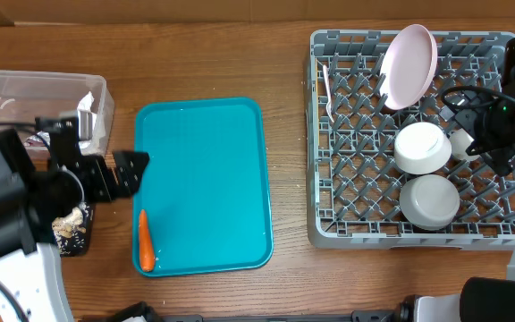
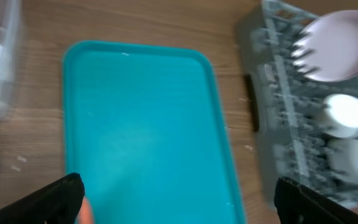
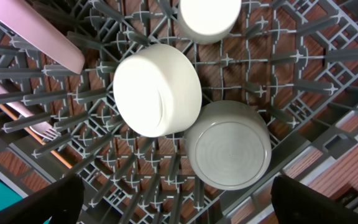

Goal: Sort waste into correct bins and load items into the dishwasher rack

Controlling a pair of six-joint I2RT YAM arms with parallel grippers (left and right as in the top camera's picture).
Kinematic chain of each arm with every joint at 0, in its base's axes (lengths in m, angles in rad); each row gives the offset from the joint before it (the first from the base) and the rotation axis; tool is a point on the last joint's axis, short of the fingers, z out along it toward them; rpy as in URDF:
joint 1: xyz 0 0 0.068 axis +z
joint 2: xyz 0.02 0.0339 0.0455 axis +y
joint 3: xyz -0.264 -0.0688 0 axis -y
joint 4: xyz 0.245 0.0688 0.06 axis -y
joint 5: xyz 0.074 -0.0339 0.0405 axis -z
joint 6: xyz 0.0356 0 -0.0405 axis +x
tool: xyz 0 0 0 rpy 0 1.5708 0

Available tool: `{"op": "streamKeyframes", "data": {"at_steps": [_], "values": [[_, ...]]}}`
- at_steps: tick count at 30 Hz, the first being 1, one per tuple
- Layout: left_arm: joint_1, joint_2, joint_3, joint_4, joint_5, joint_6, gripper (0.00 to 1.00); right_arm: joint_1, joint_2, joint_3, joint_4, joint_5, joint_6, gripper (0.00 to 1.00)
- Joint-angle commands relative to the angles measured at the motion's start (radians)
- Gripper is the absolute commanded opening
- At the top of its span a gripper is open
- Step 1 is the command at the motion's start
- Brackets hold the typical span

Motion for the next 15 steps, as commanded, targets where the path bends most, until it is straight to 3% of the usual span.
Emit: {"op": "streamKeyframes", "data": {"at_steps": [1,9,15], "values": [[-0.002,-0.07,0.021,-0.09,0.089,-0.034,1.0,-0.003,-0.003,-0.003,0.004,-0.002,-0.002,1.0],[-0.002,-0.15,0.021,-0.398,0.086,-0.04,1.0,-0.003,-0.003,-0.003,0.004,-0.002,-0.002,1.0],[-0.002,-0.148,0.021,-0.427,0.002,-0.044,1.0,-0.003,-0.003,-0.003,0.004,-0.002,-0.002,1.0]]}}
